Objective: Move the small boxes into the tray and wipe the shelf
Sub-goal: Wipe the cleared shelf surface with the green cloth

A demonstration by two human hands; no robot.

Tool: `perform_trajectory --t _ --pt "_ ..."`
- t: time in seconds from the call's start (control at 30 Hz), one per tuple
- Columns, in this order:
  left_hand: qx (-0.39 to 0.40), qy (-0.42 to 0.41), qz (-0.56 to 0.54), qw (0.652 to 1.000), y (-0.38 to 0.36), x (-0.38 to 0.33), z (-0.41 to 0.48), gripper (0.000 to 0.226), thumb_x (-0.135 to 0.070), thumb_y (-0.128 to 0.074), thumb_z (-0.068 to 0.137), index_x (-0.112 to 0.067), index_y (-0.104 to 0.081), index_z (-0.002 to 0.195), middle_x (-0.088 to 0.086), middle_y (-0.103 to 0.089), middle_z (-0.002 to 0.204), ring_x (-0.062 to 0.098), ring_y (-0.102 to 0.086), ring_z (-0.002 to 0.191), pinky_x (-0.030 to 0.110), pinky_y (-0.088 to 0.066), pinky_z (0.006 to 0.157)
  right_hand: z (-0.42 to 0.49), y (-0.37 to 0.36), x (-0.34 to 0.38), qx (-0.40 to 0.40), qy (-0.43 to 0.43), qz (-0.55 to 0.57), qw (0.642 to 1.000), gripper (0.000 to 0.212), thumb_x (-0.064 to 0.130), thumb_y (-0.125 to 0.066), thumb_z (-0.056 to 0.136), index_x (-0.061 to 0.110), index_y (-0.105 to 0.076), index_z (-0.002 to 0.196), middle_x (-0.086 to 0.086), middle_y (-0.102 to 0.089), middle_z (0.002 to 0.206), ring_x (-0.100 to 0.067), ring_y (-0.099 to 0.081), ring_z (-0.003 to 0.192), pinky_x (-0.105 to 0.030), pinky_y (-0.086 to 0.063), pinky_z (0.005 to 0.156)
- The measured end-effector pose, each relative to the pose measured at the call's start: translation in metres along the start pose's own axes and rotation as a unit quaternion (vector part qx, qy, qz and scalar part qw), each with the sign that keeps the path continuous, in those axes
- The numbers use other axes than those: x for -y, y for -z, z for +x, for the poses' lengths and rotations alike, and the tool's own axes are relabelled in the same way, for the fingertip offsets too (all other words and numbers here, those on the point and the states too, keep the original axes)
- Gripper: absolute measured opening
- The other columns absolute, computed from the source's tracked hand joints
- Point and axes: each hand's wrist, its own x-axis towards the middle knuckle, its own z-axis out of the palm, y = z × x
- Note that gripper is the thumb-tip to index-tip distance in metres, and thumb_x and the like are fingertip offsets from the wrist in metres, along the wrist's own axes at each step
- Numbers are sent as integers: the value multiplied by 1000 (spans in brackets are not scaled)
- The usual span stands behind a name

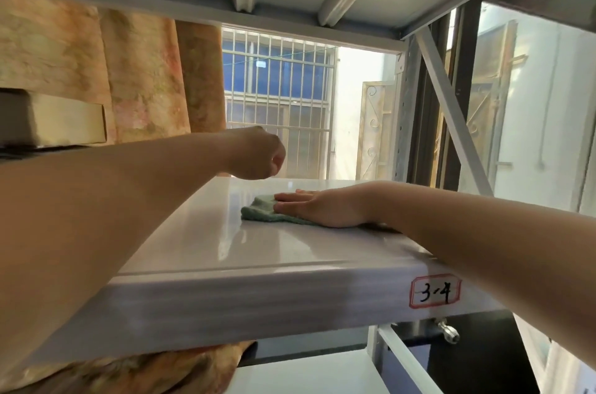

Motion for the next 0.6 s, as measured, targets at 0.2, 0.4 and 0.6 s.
perform_trajectory --t 0.2,0.4,0.6 --pt "-3 50 -57 997 -1 20 8 31 0 -44 91 -15 -65 109 0 -63 112 12 -55 93 21 -44 76 49 13 3 10 -47 -39 998 67 74 -14 86 47 -5 146 7 -6 160 -23 -8 147 -49 -5 117" --pt "58 82 -48 994 -16 33 -4 35 -5 -41 89 -24 -65 106 -2 -61 118 18 -57 104 37 -52 92 90 25 -1 10 -59 -44 997 65 71 -14 88 45 -6 148 6 -5 160 -22 -6 147 -48 -5 117" --pt "42 97 -57 993 -14 39 -9 28 -15 -44 92 -25 -66 106 -4 -61 111 15 -56 100 37 -50 93 116 35 -3 2 -79 -47 996 64 64 -13 93 37 -7 150 5 -4 160 -21 -4 147 -45 -2 116"
